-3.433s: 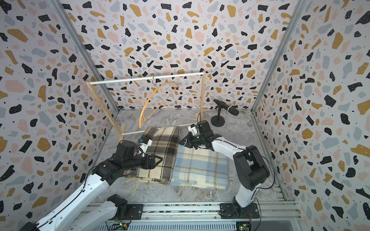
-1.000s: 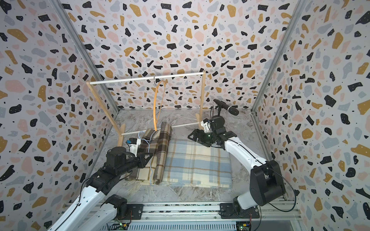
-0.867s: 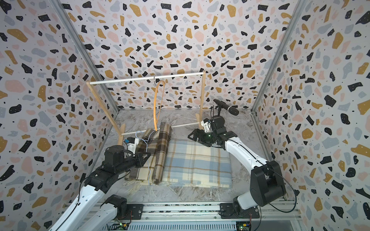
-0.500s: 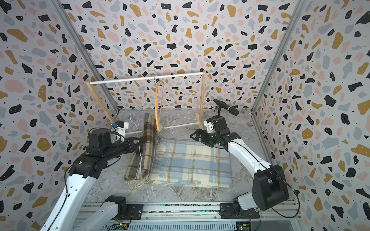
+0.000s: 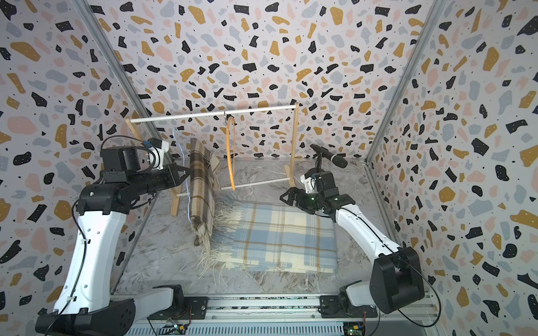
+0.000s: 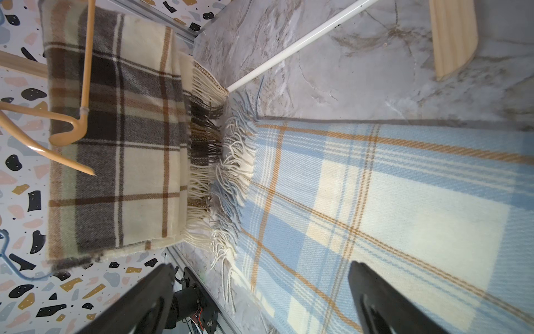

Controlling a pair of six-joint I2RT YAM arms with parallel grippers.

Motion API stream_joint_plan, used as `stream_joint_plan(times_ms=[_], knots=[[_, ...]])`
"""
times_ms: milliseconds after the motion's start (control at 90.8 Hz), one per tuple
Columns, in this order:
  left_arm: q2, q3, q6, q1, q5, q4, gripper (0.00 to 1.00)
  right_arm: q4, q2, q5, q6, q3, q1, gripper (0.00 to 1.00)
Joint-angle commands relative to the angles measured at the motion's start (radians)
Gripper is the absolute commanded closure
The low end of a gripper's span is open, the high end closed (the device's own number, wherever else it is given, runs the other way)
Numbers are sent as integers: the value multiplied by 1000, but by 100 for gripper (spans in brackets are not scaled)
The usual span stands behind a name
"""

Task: Hang the scarf on the hanger
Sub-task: Place the hanger at the clothesline.

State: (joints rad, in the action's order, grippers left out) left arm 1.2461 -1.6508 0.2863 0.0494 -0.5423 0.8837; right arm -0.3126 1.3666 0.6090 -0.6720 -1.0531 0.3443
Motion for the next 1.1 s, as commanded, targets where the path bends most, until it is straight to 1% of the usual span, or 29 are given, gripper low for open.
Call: stream_joint_plan(times_ms=[0, 264, 374, 584, 760, 914, 1090], knots=[[38, -126, -70, 28, -59, -22, 100, -21, -48, 3, 16, 0, -9, 0], [197, -323, -155, 94, -76, 87, 100, -22, -43, 9, 6, -14, -14, 0], [275, -417, -194, 105, -75, 145, 100, -21, -42, 8, 8, -17, -14, 0], [403, -570, -201, 117, -74, 195, 100, -21, -46, 3, 6, -3, -16, 0], [479, -670, -213, 135, -30, 230, 100, -20, -50, 3, 11, 2, -18, 0], [539, -713, -211, 162, -25, 239, 100, -20, -46, 3, 10, 5, -19, 0], [574, -682, -223, 165, 8, 234, 100, -21, -43, 0, 7, 9, -21, 0]])
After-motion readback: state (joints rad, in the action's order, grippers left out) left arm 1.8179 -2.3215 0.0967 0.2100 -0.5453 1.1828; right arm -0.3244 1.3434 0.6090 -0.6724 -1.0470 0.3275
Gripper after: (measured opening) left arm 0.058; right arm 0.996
